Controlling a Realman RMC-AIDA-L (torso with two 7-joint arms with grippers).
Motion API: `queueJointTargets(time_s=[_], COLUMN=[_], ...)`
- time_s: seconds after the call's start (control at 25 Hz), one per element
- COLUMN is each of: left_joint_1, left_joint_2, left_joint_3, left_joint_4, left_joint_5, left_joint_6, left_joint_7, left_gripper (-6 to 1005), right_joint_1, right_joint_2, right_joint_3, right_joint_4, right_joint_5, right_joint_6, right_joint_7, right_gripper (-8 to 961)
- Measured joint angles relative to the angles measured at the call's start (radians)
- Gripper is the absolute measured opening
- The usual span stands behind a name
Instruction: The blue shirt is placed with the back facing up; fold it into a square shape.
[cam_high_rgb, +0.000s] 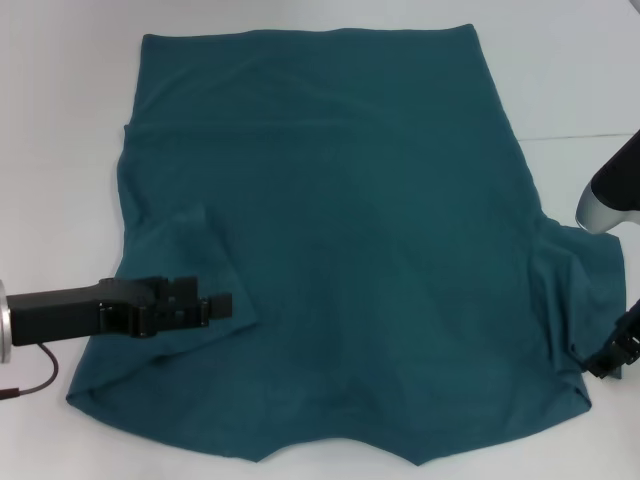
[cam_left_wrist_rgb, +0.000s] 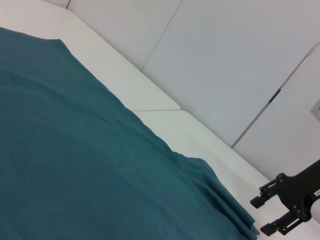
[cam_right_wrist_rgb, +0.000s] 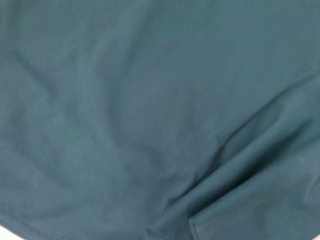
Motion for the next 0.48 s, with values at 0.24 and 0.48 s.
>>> queueJointTargets(time_s=[0.24, 0.48], left_joint_1=[-0.005, -0.008], left_joint_2=[0.002, 0.002], left_joint_3=[0.0, 0.001], left_joint_4=[0.0, 0.0], left_joint_5=[0.0, 0.0], left_joint_6=[-0.009, -0.013], left_joint_7=[-0.001, -0.002], left_gripper=[850, 850], right_joint_1=[0.005, 0.007], right_joint_2=[-0.008, -0.009], right_joint_3=[-0.012, -0.018], right_joint_4=[0.059, 0.074], right_joint_5=[0.0, 0.0], right_joint_6=[0.03, 0.052], right_joint_7=[0.014, 0.016], right_gripper=[778, 777])
